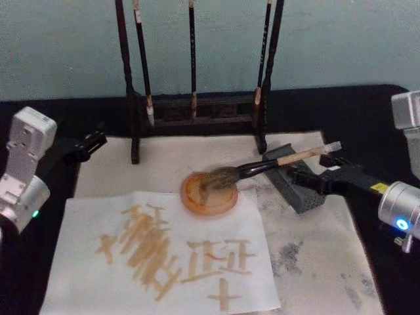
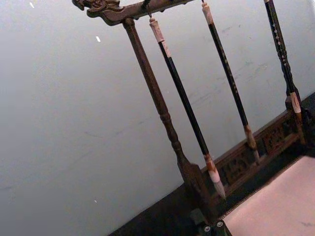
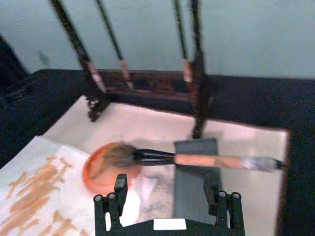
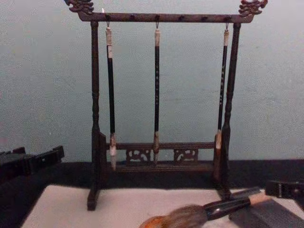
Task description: Pick up the brush from the inkstone, write on the paper, then place the brush back to its original position.
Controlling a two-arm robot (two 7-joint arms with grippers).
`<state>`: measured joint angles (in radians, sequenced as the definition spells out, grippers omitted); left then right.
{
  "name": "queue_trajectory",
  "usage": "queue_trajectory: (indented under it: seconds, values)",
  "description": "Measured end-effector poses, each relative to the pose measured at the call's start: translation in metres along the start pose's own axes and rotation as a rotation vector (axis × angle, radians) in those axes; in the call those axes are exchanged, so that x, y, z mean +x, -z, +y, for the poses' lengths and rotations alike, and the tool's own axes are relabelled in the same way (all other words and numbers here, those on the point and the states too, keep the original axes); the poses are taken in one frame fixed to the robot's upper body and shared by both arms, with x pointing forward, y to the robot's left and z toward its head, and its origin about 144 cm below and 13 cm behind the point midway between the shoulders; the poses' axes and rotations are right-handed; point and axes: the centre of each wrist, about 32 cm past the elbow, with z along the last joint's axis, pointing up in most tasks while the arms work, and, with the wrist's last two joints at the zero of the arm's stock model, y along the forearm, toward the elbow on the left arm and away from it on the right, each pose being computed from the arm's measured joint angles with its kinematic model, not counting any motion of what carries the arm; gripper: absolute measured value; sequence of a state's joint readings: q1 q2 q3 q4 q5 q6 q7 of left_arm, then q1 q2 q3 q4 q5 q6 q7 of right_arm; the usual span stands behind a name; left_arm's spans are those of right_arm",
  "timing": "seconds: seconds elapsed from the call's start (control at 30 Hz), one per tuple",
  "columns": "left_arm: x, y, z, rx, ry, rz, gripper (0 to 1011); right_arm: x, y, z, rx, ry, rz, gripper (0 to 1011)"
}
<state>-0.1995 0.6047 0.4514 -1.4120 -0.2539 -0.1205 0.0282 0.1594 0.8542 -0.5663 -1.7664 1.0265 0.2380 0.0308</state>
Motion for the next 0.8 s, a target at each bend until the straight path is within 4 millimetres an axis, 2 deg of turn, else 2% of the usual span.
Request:
queue_trajectory:
  seconds: [0.57,0.8]
  values:
    - [0.000,0.000,0.000,0.000,0.000,0.000,1002,-0.030,-0.003,0.005,0.024,-0.146,-0.243,1001]
    - [0.000,0.000,0.000,0.000,0.000,0.000,1002,-0.029,-0.003,0.005,0.024,-0.143,-0.236,1002]
